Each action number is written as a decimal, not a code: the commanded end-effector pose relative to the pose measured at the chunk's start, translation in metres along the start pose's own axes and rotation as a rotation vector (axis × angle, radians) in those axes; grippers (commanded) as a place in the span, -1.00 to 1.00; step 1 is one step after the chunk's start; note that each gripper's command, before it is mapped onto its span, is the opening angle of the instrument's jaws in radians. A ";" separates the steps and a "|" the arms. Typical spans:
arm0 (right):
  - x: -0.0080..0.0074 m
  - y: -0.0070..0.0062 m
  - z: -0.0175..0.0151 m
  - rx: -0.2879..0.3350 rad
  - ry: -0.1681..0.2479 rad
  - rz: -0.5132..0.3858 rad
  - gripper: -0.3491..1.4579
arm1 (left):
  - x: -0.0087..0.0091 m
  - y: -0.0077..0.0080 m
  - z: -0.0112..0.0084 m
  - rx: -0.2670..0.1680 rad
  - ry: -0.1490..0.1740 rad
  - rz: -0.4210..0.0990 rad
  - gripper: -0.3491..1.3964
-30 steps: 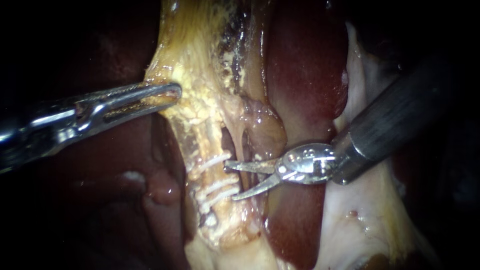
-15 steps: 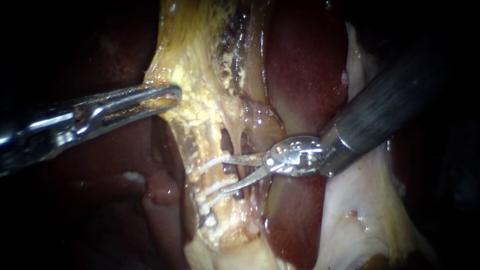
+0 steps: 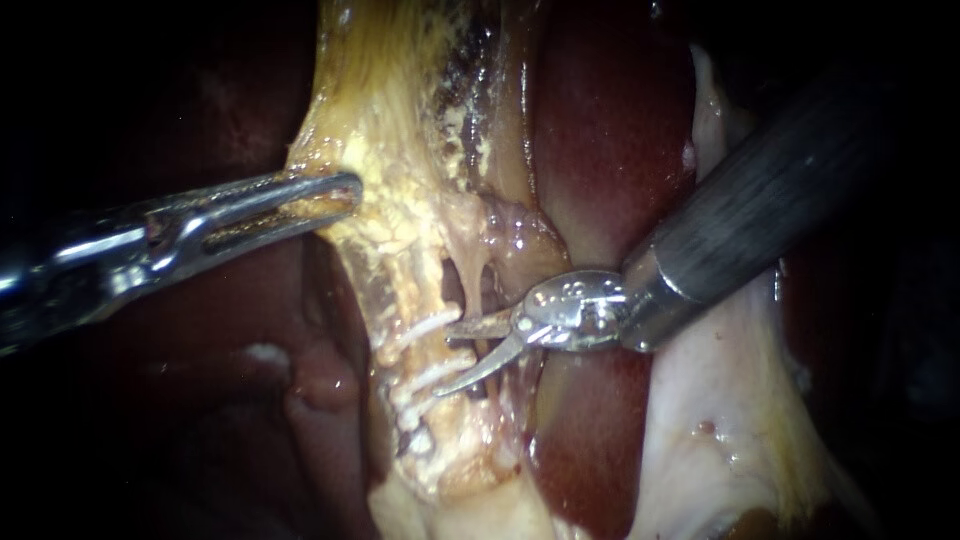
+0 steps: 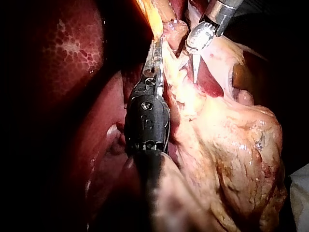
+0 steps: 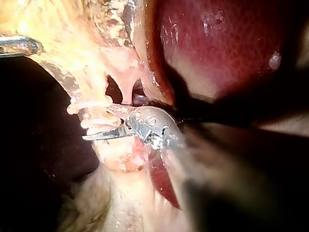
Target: Go to the cutting position left tube
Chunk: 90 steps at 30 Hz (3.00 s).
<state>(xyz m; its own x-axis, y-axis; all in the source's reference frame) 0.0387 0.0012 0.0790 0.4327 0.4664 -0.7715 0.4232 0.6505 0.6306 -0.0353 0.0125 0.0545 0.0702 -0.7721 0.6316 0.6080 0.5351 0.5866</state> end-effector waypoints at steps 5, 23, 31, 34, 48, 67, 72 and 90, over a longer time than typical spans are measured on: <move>0.0006 0.0002 0.0009 0.030 0.021 -0.009 0.82 | 0.0002 0.0000 0.0002 0.001 0.000 0.001 -1.00; 0.0000 0.0012 0.0040 0.112 0.036 0.076 0.75 | 0.0008 0.0004 0.0010 0.003 -0.002 0.003 -1.00; 0.0001 0.0012 0.0040 0.148 0.057 0.108 0.71 | 0.0008 0.0004 0.0011 0.003 -0.002 0.003 -1.00; 0.0002 0.0010 0.0040 0.158 0.063 0.111 0.71 | 0.0008 0.0006 0.0012 0.003 -0.002 0.003 -1.00; -0.0002 -0.0001 0.0029 0.207 0.057 0.118 0.65 | 0.0012 0.0022 0.0015 0.006 -0.001 0.004 -1.00; -0.0005 0.0002 0.0010 0.188 0.067 0.129 0.67 | 0.0014 0.0026 0.0015 0.008 -0.004 0.005 -1.00; -0.0006 0.0002 0.0007 0.187 0.068 0.130 0.67 | 0.0014 0.0026 0.0014 0.008 -0.004 0.005 -1.00; 0.0002 0.0007 -0.0008 0.179 0.080 0.113 0.65 | 0.0015 0.0025 0.0015 0.006 -0.002 0.006 -1.00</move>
<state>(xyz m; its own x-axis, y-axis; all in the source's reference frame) 0.0384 0.0022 0.0791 0.4246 0.5800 -0.6952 0.5143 0.4775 0.7124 -0.0348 0.0132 0.0576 0.0717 -0.7679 0.6366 0.6021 0.5422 0.5861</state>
